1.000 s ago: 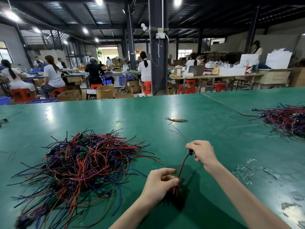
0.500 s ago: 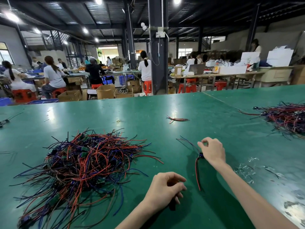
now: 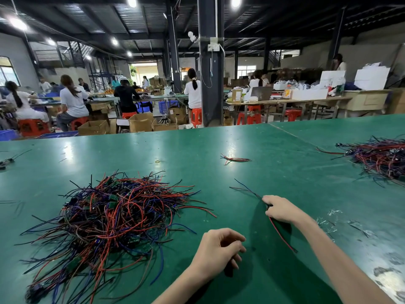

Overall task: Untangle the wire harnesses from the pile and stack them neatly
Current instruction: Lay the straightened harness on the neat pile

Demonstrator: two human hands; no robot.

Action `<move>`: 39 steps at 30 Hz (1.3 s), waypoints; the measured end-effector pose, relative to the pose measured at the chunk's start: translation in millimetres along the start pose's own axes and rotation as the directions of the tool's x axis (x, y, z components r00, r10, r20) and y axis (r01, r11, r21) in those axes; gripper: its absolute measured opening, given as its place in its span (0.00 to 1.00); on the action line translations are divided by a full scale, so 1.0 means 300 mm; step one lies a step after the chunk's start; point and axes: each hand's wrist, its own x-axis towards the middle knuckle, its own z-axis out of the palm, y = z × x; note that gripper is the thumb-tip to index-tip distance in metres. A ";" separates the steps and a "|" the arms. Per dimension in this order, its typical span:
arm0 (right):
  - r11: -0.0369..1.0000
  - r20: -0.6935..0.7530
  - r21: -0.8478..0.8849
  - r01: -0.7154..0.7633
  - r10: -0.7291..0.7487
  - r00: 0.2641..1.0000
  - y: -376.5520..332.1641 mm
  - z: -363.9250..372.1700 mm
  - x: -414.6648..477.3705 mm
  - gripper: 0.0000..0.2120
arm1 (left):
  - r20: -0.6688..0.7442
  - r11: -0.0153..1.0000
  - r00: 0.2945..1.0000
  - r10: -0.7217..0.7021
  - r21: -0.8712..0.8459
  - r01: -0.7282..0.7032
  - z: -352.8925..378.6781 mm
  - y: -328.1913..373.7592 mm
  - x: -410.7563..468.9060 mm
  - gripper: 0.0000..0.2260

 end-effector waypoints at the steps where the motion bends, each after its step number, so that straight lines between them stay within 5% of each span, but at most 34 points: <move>1: 1.000 0.009 -0.014 -0.011 0.011 1.000 0.005 -0.004 0.003 0.05 | -0.002 1.000 1.000 -0.001 -0.003 0.001 0.001 0.000 0.000 0.06; 7: 0.996 0.014 -0.091 -0.013 0.014 1.000 0.048 -0.011 -0.003 0.26 | -0.014 1.000 1.000 0.009 -0.007 -0.009 0.010 0.002 -0.001 0.07; 13: 0.998 -0.041 -0.055 -0.026 0.024 0.999 0.044 0.013 -0.001 0.30 | -0.209 0.969 0.966 0.154 0.224 -0.106 -0.010 -0.011 0.009 0.06; 17: 0.974 -0.194 -0.226 -0.022 -0.023 0.981 0.011 0.049 -0.008 0.32 | -0.258 0.680 0.796 0.548 0.691 -0.244 -0.109 0.017 0.034 0.07; 20: 0.969 -0.245 -0.234 0.073 -0.132 0.960 -0.062 0.088 -0.024 0.31 | -0.386 0.563 0.616 0.687 0.818 -0.115 -0.231 0.068 0.054 0.08; 25: 0.939 -0.201 -0.274 0.208 -0.268 0.942 -0.178 0.176 -0.065 0.29 | -0.673 0.564 0.598 0.436 0.722 0.401 -0.464 0.048 0.046 0.19; 28: 0.925 -0.184 -0.299 0.234 -0.297 0.937 -0.209 0.215 -0.084 0.27 | -0.759 0.525 0.607 0.235 0.625 0.578 -0.568 0.034 0.043 0.19; 32: 0.926 -0.165 -0.289 0.244 -0.299 0.940 -0.232 0.237 -0.092 0.26 | -0.758 0.527 0.649 0.064 0.578 0.623 -0.645 0.035 0.056 0.13; 39: 0.924 -0.156 -0.303 0.233 -0.289 0.944 -0.233 0.235 -0.098 0.27 | -0.730 0.421 0.669 0.138 0.655 0.628 -0.652 0.121 0.093 0.09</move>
